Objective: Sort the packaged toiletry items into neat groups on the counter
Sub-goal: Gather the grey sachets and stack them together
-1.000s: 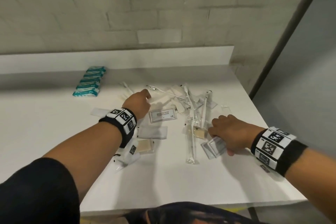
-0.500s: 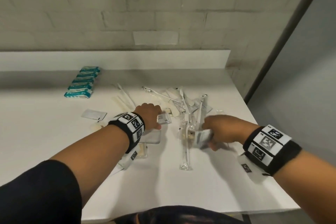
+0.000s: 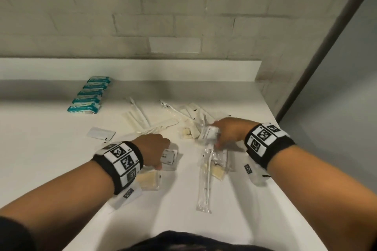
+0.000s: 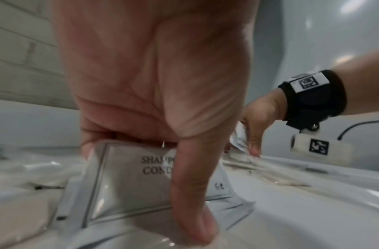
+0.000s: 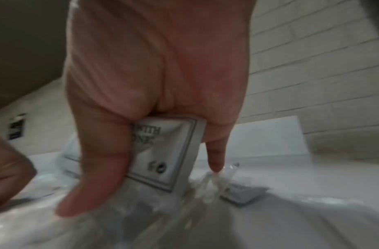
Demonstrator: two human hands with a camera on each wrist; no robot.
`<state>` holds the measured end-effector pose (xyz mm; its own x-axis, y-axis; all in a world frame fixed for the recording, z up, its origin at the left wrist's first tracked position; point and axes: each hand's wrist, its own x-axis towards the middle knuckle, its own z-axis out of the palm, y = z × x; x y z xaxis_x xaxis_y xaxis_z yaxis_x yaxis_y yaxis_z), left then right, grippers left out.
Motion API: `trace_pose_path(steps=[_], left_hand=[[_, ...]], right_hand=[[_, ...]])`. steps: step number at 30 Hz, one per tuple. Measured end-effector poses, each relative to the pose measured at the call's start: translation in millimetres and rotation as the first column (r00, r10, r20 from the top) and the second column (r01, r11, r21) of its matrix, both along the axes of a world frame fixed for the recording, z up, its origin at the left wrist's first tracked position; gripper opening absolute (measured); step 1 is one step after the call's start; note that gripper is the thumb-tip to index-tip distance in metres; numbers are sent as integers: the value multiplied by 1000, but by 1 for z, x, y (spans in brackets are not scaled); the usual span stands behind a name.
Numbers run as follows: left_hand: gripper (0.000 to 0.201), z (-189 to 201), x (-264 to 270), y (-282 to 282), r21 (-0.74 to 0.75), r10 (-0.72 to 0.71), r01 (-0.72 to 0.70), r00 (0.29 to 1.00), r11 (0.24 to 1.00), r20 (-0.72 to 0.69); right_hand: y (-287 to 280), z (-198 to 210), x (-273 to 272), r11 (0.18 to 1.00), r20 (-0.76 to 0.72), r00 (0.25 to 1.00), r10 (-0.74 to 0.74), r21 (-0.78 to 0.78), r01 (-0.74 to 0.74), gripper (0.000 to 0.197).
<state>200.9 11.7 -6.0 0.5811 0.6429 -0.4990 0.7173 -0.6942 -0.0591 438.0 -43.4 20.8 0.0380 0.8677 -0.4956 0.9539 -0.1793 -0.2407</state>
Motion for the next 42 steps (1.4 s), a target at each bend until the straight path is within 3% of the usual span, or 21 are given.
trace_pose_path(steps=[3, 6, 9, 11, 15, 17, 19, 22, 25, 27, 30, 32, 34, 38, 40, 42], left_hand=[[52, -4, -3, 2, -82, 82, -78, 996, 994, 40], [45, 2, 0, 5, -60, 49, -43, 994, 997, 102], [36, 14, 24, 16, 59, -118, 108, 965, 992, 234], [36, 18, 45, 22, 34, -154, 151, 935, 988, 319], [34, 11, 65, 27, -98, -144, 159, 980, 982, 139], [33, 6, 63, 31, -84, -99, 116, 979, 990, 180], [28, 8, 57, 36, -20, -43, 52, 944, 998, 327], [26, 15, 47, 41, -55, 153, -148, 805, 987, 573], [24, 20, 34, 45, -229, 394, -339, 579, 912, 714], [21, 18, 23, 47, -363, 516, -396, 412, 844, 751], [11, 8, 10, 46, -683, 725, -262, 118, 682, 679], [12, 7, 2, 43, -804, 812, -143, -2, 577, 583], [28, 8, -4, 39, -844, 845, -78, -38, 530, 534], [48, 18, -7, 27, -891, 905, 160, -95, 424, 414], [50, 27, -8, 19, -872, 924, 305, -104, 382, 368], [40, 37, -12, 12, -844, 909, 343, -89, 412, 408]], right_hand=[[1, -4, -4, 991, -164, 985, 56, -114, -75, 37], [7, 1, 8, 998, -248, 969, -10, -61, -5, 31], [15, 3, 23, 995, -217, 973, -78, -81, 61, 32], [23, 2, 29, 992, -157, 981, -114, -73, 104, 30], [38, 3, 33, 969, 7, 977, -213, 128, 210, 42], [48, 1, 28, 950, -92, 953, -290, 96, 298, 39], [56, -5, 15, 938, -168, 924, -344, -12, 347, 40], [65, -19, -4, 957, -89, 953, -289, -5, 289, 42], [70, -26, -17, 974, 118, 966, -228, 34, 226, 43], [71, -25, -21, 969, 162, 955, -247, 33, 245, 47], [65, -24, -25, 962, 59, 961, -269, 73, 264, 52], [59, -20, -26, 934, -126, 936, -329, 106, 342, 50], [54, -9, -29, 886, -354, 866, -354, 172, 432, 37], [44, 25, -59, 836, -669, 721, -179, 283, 470, 28], [36, 34, -83, 818, -790, 599, -130, 256, 515, 26], [30, 37, -102, 790, -812, 574, -103, 284, 544, 19]])
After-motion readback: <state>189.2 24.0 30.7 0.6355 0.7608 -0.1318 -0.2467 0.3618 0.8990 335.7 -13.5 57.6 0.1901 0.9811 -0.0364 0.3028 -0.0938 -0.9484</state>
